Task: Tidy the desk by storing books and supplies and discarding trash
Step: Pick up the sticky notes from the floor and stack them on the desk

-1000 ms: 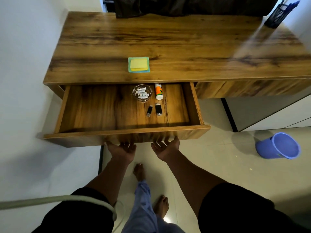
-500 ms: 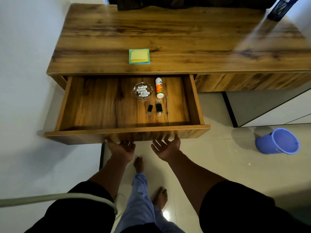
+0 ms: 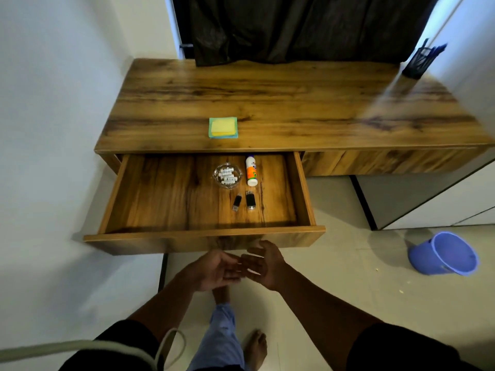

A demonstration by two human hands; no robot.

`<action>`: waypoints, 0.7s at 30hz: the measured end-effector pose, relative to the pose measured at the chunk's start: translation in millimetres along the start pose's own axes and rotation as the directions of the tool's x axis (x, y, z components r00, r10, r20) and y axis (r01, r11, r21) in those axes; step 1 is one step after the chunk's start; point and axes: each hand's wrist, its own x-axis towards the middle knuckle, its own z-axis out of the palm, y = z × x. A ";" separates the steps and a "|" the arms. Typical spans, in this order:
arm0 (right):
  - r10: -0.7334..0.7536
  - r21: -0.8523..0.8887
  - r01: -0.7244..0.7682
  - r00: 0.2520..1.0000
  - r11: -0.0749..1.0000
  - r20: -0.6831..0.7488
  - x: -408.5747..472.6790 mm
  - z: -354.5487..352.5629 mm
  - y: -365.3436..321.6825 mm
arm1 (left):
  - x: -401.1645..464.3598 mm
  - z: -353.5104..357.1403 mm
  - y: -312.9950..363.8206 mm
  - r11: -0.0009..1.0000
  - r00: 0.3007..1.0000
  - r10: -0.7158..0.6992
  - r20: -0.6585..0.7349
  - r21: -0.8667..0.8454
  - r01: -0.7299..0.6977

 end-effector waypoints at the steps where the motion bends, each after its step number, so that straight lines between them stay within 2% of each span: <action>1: 0.007 -0.137 -0.005 1.000 0.991 0.016 -3.4 -2.0 -5.6 | -4.0 2.1 9.6 0.993 1.000 -0.027 0.011 0.113 0.025; 3: 0.054 -0.436 -0.004 0.993 0.900 0.102 -11.5 -2.7 -26.3 | -13.6 5.3 37.2 0.934 0.994 -0.110 0.019 0.343 0.097; 5: 0.146 -0.656 0.004 0.974 0.755 0.174 -21.8 3.1 -56.8 | -26.2 6.9 70.5 0.872 0.984 -0.166 0.058 0.475 0.119; 8: 0.275 -0.826 0.010 0.941 0.563 0.199 -37.2 27.2 -109.1 | -42.1 3.5 119.9 0.847 0.982 -0.168 0.090 0.523 0.097; 10: 0.296 -0.885 0.034 0.936 0.465 0.192 -47.1 47.1 -141.8 | -48.6 3.2 149.2 0.854 0.996 -0.086 0.026 0.516 0.060; 13: 0.137 -0.889 0.119 0.971 0.442 0.198 -55.4 75.2 -181.6 | -48.3 5.5 189.9 0.857 0.981 0.116 -0.153 0.515 -0.021; 16: -0.143 -0.846 0.257 0.966 0.467 0.215 -46.8 102.0 -216.0 | -37.1 0.2 228.9 0.847 0.864 0.373 -0.337 0.504 -0.169; 19: -0.364 -0.795 0.350 0.915 0.495 0.176 -31.4 119.7 -244.5 | -22.5 -11.6 260.5 0.844 0.766 0.491 -0.416 0.446 -0.298; 21: -0.444 -0.805 0.350 0.887 0.478 0.122 -12.8 128.1 -261.9 | -9.8 -19.5 279.5 0.818 0.709 0.536 -0.458 0.491 -0.301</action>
